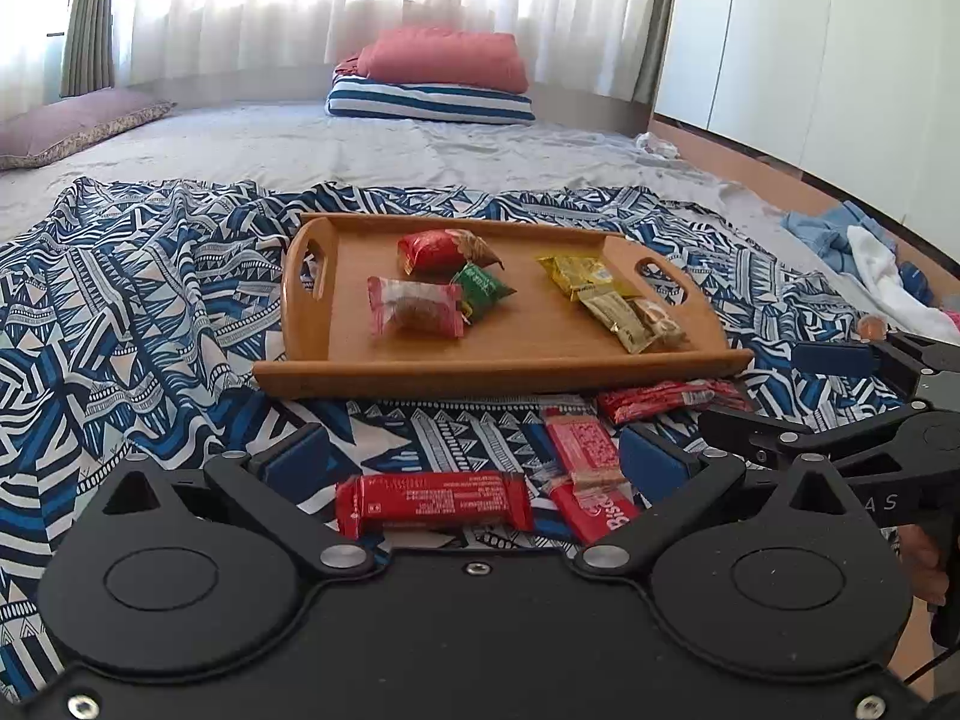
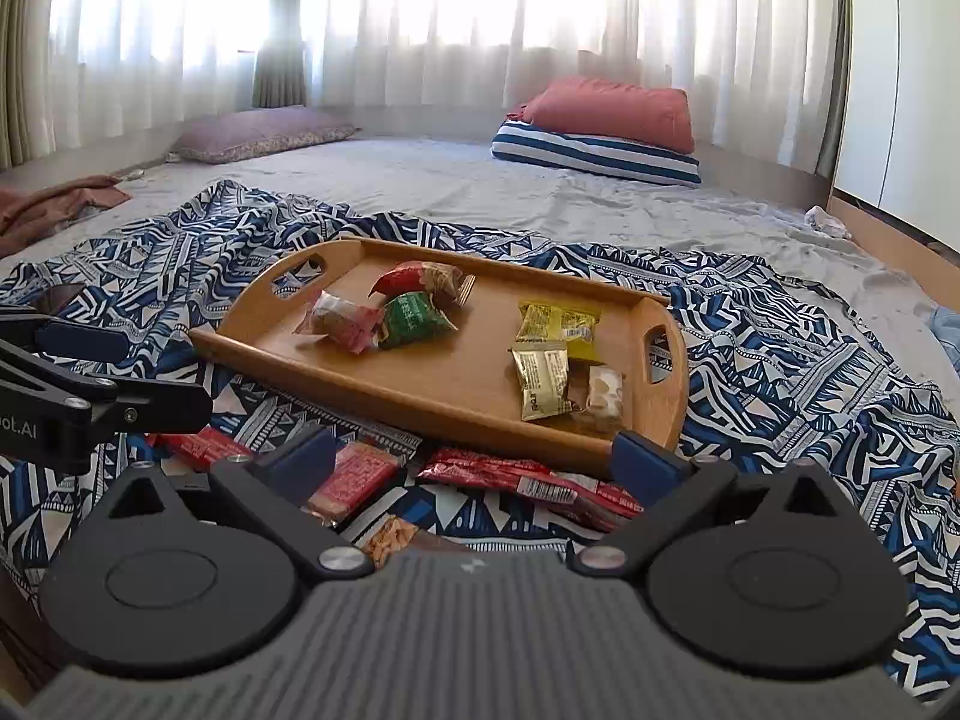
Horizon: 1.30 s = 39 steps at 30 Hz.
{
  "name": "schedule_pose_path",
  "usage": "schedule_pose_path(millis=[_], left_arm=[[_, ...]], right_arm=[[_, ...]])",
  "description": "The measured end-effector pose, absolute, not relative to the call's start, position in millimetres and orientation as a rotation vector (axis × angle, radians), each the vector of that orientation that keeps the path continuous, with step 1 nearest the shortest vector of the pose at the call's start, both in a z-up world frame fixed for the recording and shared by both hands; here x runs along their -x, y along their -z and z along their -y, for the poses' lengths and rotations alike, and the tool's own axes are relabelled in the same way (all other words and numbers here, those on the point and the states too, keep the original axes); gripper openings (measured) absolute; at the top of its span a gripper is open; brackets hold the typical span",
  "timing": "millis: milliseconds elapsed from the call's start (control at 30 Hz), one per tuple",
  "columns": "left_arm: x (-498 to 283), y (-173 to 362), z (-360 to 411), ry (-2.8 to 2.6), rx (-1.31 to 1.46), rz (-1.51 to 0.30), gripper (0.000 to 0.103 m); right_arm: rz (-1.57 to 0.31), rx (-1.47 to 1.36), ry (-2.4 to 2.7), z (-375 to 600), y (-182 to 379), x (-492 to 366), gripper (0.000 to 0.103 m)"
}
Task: Organize snacks
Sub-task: 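Withdraw both tools from the tray back toward the snack pile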
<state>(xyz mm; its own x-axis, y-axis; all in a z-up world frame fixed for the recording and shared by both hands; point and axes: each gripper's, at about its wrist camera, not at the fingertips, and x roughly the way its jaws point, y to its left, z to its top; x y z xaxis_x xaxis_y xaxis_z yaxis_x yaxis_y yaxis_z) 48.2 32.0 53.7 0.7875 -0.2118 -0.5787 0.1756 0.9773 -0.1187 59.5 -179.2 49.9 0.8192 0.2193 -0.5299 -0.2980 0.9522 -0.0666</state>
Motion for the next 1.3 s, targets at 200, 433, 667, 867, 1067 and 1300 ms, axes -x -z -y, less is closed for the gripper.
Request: schedule_pose_path(millis=[200,433,667,867,1067,1300], left_arm=[[-47.7,-39.7,-30.9,0.205,0.053,-0.663,0.103],[-49.0,-30.2,-26.7,0.201,0.042,-0.681,0.103],[-50.9,-22.7,-24.4,0.197,0.045,-0.703,0.103],[-52.7,-18.5,-22.4,0.198,0.042,-0.717,0.103],[-55.3,-15.0,-19.5,0.198,0.045,-0.726,0.103],[-59.8,-13.4,-20.8,0.176,0.055,-0.721,0.103]], right_arm=[[-0.569,0.173,-0.280,176.4,-34.4,-51.4,0.103],[-0.600,0.168,-0.270,178.5,-19.4,-50.1,0.103],[-0.623,0.152,-0.258,182.6,-11.2,-53.5,0.103],[-0.629,0.144,-0.254,185.5,-8.0,-54.3,0.103],[-0.639,0.134,-0.248,187.1,-4.0,-57.6,0.103],[-0.648,0.115,-0.249,190.4,1.3,-58.7,0.103]])
